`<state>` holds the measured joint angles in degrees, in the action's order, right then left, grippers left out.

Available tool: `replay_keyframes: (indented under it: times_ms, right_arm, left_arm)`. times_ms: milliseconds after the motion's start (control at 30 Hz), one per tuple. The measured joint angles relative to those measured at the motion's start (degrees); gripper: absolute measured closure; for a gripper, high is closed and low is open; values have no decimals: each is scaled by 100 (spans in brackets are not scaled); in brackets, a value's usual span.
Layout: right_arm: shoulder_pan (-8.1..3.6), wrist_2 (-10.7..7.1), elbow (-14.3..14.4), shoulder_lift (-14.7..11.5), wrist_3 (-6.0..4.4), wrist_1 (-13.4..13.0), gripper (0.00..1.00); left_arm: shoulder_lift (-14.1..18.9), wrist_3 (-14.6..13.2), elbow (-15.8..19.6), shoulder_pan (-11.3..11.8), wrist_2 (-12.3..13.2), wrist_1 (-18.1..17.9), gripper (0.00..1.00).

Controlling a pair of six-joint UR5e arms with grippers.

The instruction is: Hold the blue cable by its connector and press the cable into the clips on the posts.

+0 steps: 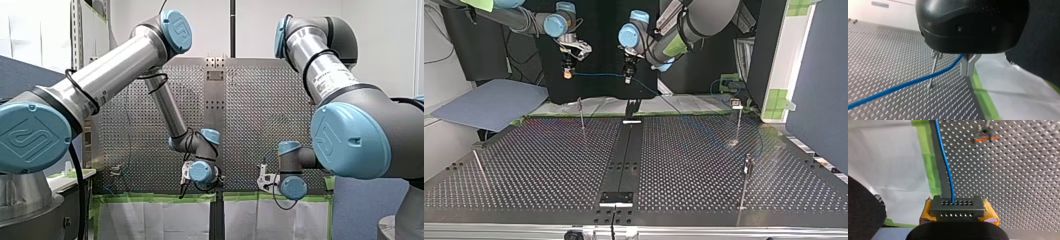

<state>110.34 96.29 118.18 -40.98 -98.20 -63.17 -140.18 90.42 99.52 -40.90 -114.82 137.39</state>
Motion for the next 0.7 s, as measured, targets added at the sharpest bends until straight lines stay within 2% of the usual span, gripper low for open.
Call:
replay_keyframes:
  times_ms: [233,500,600,700]
  right_arm:
    - [-336,-331,-46,-37,65,-26,100]
    - [-705,-700,-224,-36,102,11,100]
    - [-822,-838,-273,-35,125,40,100]
    - [-868,-972,-299,-32,137,46,100]
  left_arm:
    - [-345,-1,-345,-306,-86,190,100]
    - [-695,154,-729,-558,-218,250,100]
    - [-729,226,-871,-636,-296,309,100]
    - [-739,295,-1023,-699,-405,335,100]
